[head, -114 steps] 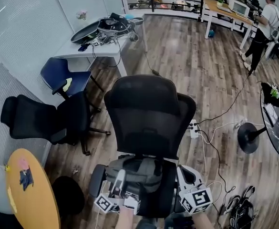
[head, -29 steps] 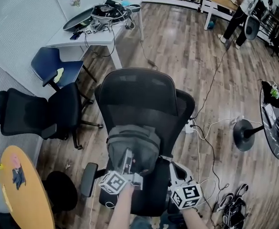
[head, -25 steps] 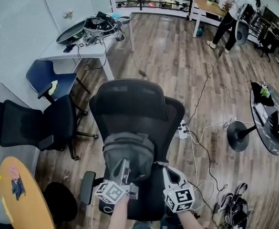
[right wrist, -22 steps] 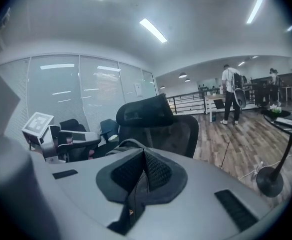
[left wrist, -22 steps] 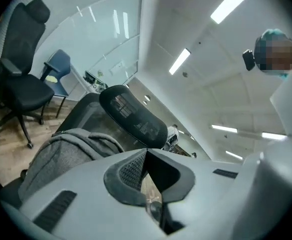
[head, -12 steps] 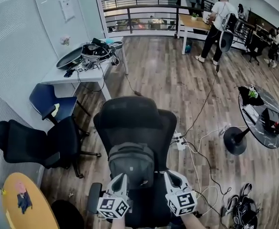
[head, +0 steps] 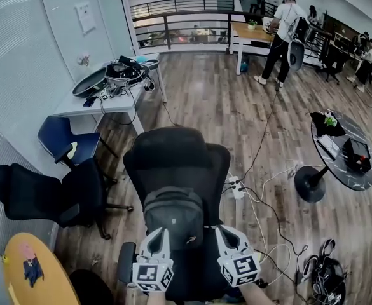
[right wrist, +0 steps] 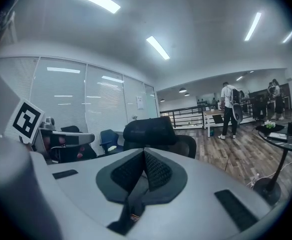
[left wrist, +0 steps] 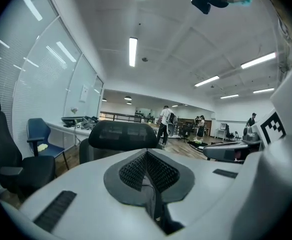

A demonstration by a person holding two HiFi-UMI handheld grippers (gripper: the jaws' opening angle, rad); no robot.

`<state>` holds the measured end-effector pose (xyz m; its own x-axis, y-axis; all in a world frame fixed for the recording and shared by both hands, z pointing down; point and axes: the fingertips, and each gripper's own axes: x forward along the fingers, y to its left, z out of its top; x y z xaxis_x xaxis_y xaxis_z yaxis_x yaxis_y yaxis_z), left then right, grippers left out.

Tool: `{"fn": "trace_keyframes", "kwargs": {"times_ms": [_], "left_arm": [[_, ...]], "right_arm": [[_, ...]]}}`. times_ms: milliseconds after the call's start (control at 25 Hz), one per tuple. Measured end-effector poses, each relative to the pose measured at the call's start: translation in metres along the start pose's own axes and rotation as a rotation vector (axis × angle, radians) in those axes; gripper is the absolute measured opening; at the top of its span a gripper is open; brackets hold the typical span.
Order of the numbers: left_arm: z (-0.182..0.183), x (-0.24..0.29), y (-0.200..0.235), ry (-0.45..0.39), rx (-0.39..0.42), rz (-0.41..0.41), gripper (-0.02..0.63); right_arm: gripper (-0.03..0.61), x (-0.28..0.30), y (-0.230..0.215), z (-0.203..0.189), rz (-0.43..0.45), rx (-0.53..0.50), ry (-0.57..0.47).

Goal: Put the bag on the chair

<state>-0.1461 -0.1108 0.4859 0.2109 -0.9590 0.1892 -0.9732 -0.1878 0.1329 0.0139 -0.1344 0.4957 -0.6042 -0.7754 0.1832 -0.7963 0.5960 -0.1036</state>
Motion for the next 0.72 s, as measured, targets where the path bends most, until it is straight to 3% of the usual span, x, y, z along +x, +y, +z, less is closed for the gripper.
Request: {"fn": "trace_keyframes", "kwargs": {"times_ms": [240, 720], "left_arm": [[-0.007, -0.004, 0.000, 0.015, -0.055, -0.007, 0.023], [-0.007, -0.005, -0.010, 0.026, -0.025, -0.017, 0.023]], "right_arm": [[0.012, -0.005, 0.002, 0.004, -0.008, -0.011, 0.005], [0.012, -0.012, -0.004, -0.002, -0.018, -0.017, 0.038]]}}
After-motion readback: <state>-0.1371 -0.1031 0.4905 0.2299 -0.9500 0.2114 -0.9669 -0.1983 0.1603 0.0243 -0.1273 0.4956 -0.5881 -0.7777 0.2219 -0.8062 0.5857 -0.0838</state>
